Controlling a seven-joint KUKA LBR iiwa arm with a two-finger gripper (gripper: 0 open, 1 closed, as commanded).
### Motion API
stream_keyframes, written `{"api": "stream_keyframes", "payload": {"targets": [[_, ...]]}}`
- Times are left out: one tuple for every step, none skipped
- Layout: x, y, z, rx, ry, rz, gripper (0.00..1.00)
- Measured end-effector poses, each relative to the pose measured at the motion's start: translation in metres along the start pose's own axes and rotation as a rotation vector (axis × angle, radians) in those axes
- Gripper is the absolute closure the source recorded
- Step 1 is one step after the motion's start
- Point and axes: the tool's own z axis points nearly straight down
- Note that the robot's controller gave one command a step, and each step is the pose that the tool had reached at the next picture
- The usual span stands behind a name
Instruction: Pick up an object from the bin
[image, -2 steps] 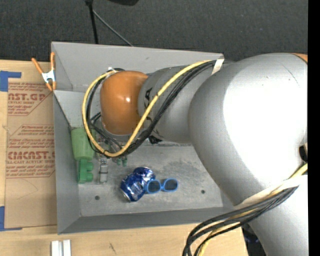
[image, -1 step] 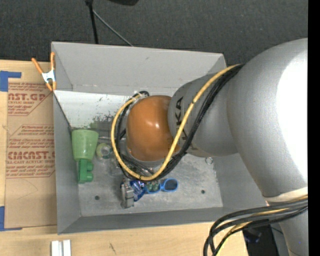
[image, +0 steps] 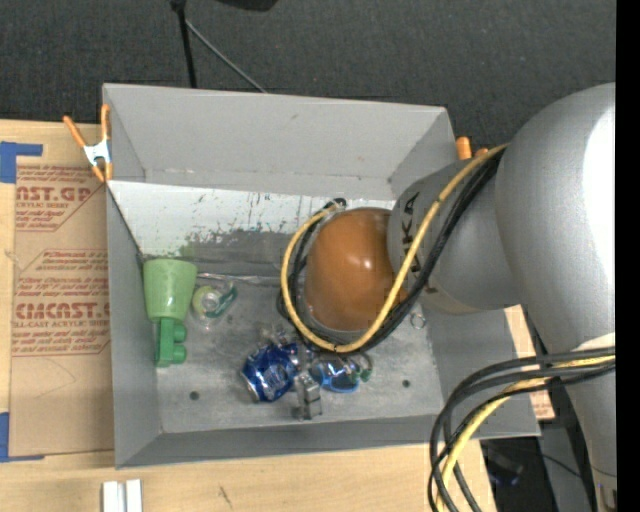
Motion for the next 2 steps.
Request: {"api": "stream_keyframes", "payload": {"targets": [[-0.002, 0.004, -0.002, -0.003, -0.002, -0.004, 1.0], [0.0, 0.004, -0.134, 0.0, -0.012, -0.021, 1.0]]}}
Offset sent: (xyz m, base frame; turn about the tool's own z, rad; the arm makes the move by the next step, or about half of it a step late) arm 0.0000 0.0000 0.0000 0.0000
